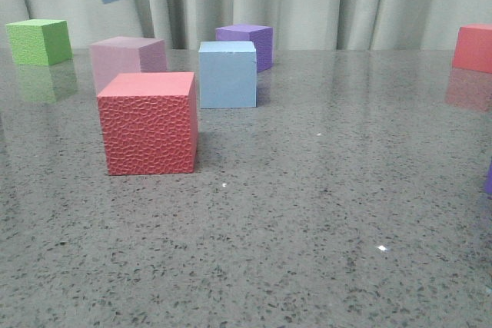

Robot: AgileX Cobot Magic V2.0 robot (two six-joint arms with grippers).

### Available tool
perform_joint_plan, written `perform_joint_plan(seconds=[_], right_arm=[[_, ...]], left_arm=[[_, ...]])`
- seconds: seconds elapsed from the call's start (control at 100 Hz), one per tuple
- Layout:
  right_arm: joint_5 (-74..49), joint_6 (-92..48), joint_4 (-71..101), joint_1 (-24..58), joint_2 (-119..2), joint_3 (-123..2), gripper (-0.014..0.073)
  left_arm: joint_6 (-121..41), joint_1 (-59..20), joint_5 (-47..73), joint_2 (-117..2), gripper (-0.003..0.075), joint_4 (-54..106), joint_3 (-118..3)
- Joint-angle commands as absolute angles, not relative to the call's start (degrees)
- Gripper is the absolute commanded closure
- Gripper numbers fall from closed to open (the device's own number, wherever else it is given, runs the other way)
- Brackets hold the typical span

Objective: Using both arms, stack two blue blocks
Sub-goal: 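Lift the light-blue cube with the left gripper and carry it above the placed cube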

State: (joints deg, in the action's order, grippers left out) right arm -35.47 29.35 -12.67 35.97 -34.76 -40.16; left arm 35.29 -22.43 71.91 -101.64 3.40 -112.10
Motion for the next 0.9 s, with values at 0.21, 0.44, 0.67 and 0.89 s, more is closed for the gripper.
perform_joint_plan(seconds=[0.21, 0.44, 0.67, 0.89], right_arm=[[-30.92, 29.15, -13.97, 35.94, -34.71, -41.61, 0.0054], [-30.92, 29.15, -13.97, 35.94, -34.71, -41.61, 0.0054], [-30.92, 29.15, -13.97, 35.94, -34.71, -41.61, 0.0054], [-30.92, 29.15, -13.97, 35.94, -34.71, -41.61, 0.0054]], left_arm=[[37.42, -28.23, 72.61, -104.15, 0.0512, 3.86, -119.58], [38.60, -31.07, 72.61, -108.95, 0.0512, 3.73, -124.70], [38.89, -31.61, 72.61, -109.93, 0.0512, 3.44, -124.70], [38.89, -31.70, 72.61, -109.93, 0.0512, 4.19, -124.70]])
